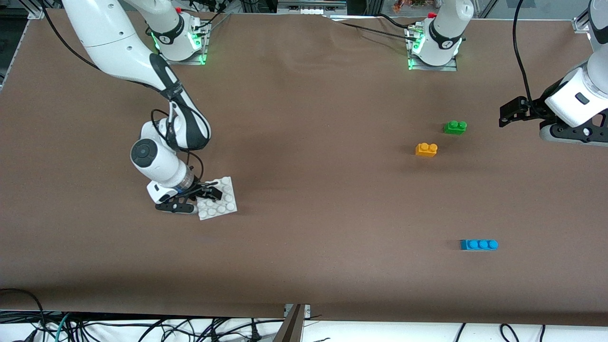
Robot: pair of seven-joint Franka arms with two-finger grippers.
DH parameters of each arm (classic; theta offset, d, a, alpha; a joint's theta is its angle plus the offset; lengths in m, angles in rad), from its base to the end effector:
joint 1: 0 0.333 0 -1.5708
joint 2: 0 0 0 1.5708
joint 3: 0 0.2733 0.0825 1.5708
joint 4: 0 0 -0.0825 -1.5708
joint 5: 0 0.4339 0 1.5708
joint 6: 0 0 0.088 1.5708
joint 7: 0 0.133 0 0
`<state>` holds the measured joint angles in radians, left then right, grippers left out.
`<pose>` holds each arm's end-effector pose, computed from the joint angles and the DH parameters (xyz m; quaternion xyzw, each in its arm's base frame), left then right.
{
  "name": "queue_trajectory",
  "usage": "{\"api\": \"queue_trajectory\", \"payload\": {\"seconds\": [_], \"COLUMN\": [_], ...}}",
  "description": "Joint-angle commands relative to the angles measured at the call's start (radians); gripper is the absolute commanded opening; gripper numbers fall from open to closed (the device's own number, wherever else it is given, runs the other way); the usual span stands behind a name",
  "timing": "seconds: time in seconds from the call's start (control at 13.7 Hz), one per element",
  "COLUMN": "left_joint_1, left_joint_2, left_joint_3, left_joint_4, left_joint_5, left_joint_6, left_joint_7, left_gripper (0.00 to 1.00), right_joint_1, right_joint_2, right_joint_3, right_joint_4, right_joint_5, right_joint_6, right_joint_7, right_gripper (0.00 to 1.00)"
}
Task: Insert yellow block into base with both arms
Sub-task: 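Slide the white base plate with the right gripper toward the table middle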
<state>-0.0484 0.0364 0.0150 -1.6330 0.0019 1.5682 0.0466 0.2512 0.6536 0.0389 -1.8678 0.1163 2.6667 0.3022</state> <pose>0.6061 -0.0201 0.5013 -0.9979 0.0400 0.0506 0.0009 0.6302 0.1869 0.0760 -0.9947 0.0605 -0.0569 0.0610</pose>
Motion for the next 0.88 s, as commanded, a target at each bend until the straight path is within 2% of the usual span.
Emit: {"api": "queue_trajectory", "payload": {"seconds": [0.0,0.22,0.58,0.8], "left_joint_1": [0.005,0.005,0.005,0.005], "left_joint_2": [-0.009,-0.009,-0.009,-0.009], "left_joint_3": [0.0,0.0,0.0,0.0], "left_joint_4": [0.007,0.007,0.007,0.007], "left_joint_5": [0.0,0.0,0.0,0.0], "left_joint_6": [-0.017,-0.016,-0.016,-0.017], "left_joint_7": [0.022,0.022,0.022,0.022], "left_gripper": [1.0,1.0,1.0,1.0], "right_joint_1": [0.069,0.131,0.281,0.309], "right_joint_2": [0.061,0.087,0.133,0.144], "right_joint_3": [-0.011,-0.019,-0.094,-0.094], "right_joint_4": [0.062,0.094,0.171,0.188], "right_joint_5": [0.003,0.002,0.002,0.003], "right_joint_6": [0.01,0.01,-0.001,-0.001], "right_joint_7": [0.124,0.24,0.389,0.403], "right_gripper": [0.87,0.87,0.87,0.87]}}
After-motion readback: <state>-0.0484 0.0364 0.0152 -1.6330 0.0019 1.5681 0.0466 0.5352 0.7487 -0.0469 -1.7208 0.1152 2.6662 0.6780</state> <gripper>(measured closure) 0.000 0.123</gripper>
